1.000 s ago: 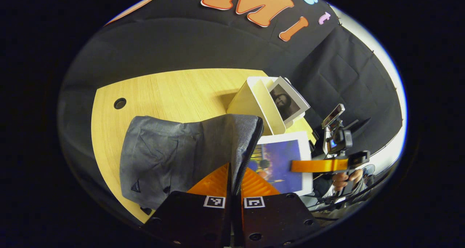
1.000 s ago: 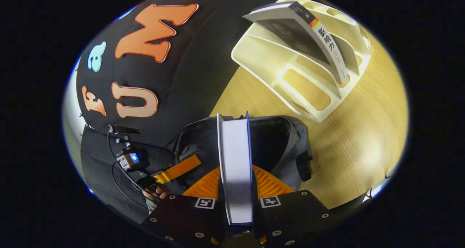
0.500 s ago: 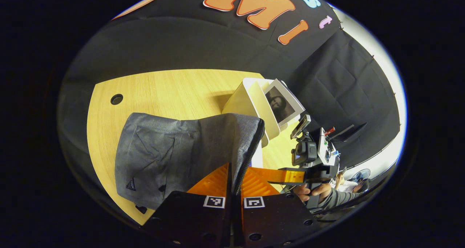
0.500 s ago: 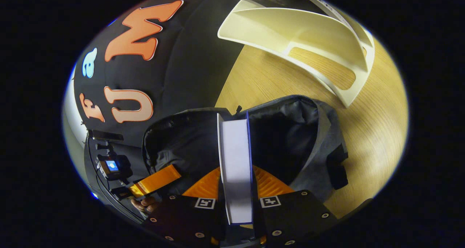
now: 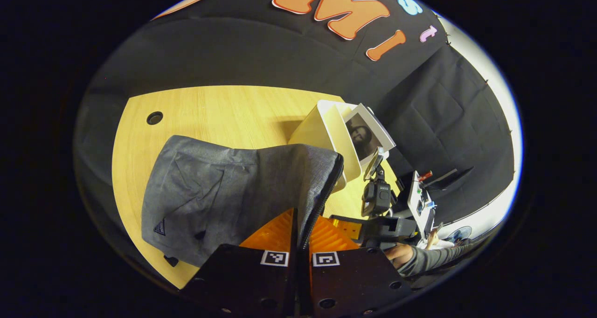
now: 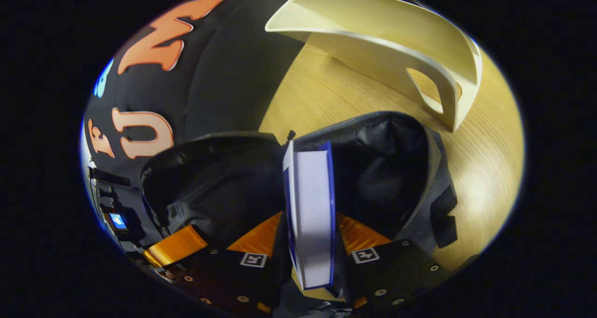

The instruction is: Open the schoolbag, grab two books from the bookshelf and put them into the schoolbag.

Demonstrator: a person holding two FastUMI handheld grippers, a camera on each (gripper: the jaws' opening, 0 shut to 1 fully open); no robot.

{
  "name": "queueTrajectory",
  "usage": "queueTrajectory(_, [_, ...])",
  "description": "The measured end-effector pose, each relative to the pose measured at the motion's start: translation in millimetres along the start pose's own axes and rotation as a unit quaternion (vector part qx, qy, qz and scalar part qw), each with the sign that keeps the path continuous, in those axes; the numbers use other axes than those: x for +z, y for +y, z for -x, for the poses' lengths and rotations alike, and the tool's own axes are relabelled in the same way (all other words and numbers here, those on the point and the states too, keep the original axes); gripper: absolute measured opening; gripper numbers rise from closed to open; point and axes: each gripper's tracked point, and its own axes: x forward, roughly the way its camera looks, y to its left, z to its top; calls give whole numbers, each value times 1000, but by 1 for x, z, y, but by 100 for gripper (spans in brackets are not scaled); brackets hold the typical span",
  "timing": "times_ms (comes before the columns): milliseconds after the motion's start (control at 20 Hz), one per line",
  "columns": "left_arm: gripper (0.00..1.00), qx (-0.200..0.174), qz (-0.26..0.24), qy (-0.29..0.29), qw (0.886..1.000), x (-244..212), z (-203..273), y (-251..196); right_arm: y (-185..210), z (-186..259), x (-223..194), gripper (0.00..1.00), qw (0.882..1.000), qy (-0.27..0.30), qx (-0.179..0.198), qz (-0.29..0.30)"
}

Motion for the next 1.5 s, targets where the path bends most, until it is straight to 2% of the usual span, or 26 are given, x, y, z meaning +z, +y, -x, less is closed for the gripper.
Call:
queueTrajectory(50, [5,2,7,-3,1000,1,0,1,-1,6,-4,62,1000,15,-3,10])
queueTrajectory(100, [5,5,17,-6,1000,-1,-1,1,-1,14,-8,80,999,26,-7,20])
queueTrajectory(200, [5,9,30,-11,999,-2,-2,3,-2,35,-6,97,998,38,-23,41])
queueTrajectory(450, [5,36,41,-17,998,-3,-9,5,-7,100,34,98,995,27,-33,85])
queueTrajectory(600, [5,50,43,-12,998,-7,-15,3,-13,146,73,98,989,2,-63,136])
queueTrajectory(800, [5,71,31,-5,997,-11,-20,-1,-27,198,131,98,964,-30,-131,228])
queueTrajectory(900, [5,79,29,-2,996,-13,-23,-3,-26,216,157,98,951,-35,-154,265])
queueTrajectory(1300, [5,99,53,-6,994,-16,-28,-2,-18,245,241,98,902,-12,-225,368])
queueTrajectory(1500, [5,107,63,-6,992,-17,-30,-2,-12,239,262,98,893,23,-230,385])
